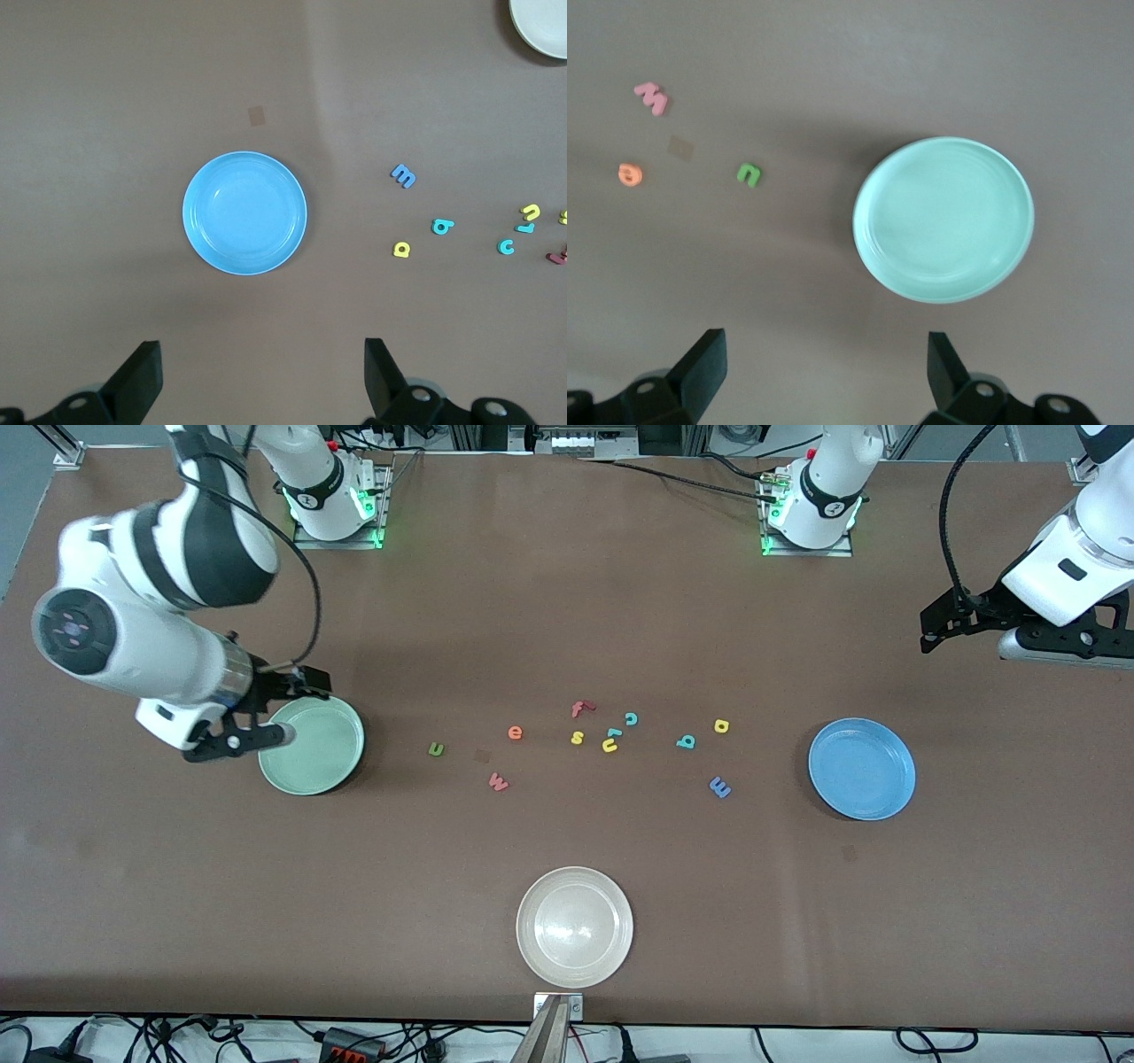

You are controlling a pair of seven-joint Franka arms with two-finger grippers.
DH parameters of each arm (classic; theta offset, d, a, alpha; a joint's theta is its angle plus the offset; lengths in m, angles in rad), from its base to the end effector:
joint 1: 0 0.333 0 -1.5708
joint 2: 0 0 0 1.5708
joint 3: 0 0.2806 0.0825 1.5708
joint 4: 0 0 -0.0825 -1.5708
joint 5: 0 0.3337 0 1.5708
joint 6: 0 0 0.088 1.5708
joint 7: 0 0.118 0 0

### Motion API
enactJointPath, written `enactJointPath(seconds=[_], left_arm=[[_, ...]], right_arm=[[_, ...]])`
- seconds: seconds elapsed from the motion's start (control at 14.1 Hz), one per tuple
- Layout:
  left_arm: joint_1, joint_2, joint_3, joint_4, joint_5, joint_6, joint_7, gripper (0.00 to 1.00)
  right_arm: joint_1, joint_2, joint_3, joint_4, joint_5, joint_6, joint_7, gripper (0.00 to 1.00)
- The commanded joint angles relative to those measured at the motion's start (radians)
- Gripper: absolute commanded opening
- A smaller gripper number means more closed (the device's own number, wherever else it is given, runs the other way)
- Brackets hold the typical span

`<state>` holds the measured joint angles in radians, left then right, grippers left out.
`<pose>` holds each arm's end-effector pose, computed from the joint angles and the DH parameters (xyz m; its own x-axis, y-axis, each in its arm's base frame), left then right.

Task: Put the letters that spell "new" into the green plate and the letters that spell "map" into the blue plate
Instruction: 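Move the right gripper over the green letter beside the green plate, then grasp green n with the right gripper while the left gripper grasps blue m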

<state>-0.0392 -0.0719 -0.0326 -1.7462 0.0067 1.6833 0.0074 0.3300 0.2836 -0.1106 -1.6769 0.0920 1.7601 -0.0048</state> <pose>0.4904 -0.0350 0.5492 0.9968 -0.0798 0.0089 -0.0797 -0.9968 -0.0091 0.5441 0.1352 0.3967 0.9599 0.1994 -0.1973 0.1922 -0.9798 -0.0552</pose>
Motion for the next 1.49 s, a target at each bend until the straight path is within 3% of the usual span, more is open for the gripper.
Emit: enactJointPath(seconds=[0.0, 0.21, 0.64, 0.85, 1.14, 1.42], left_arm=[[-0.001, 0.008, -0.004, 0.027, -0.007, -0.027, -0.007, 1.0], [0.001, 0.004, -0.021, 0.028, -0.007, -0.063, -0.007, 1.0], [-0.002, 0.027, -0.027, 0.028, -0.016, -0.07, -0.006, 1.0], [-0.004, 0.066, -0.102, 0.027, -0.016, -0.105, -0.006, 1.0], [-0.004, 0.279, -0.199, 0.03, -0.008, -0.067, -0.017, 1.0], [-0.005, 0.466, -0.201, 0.03, -0.039, 0.163, -0.358, 1.0]], right_arm=[[0.056, 0.074, -0.009, 0.013, 0.015, 0.076, 0.101, 0.97], [0.121, 0.155, -0.011, 0.013, 0.014, 0.149, 0.293, 0.91], [0.175, 0.302, -0.009, 0.012, 0.017, 0.254, 0.472, 0.69], [0.224, 0.334, -0.009, 0.013, 0.017, 0.323, 0.615, 0.65], [0.238, 0.387, -0.009, 0.011, 0.017, 0.384, 0.657, 0.61], [0.233, 0.399, -0.009, -0.012, 0.017, 0.386, 0.663, 0.6]])
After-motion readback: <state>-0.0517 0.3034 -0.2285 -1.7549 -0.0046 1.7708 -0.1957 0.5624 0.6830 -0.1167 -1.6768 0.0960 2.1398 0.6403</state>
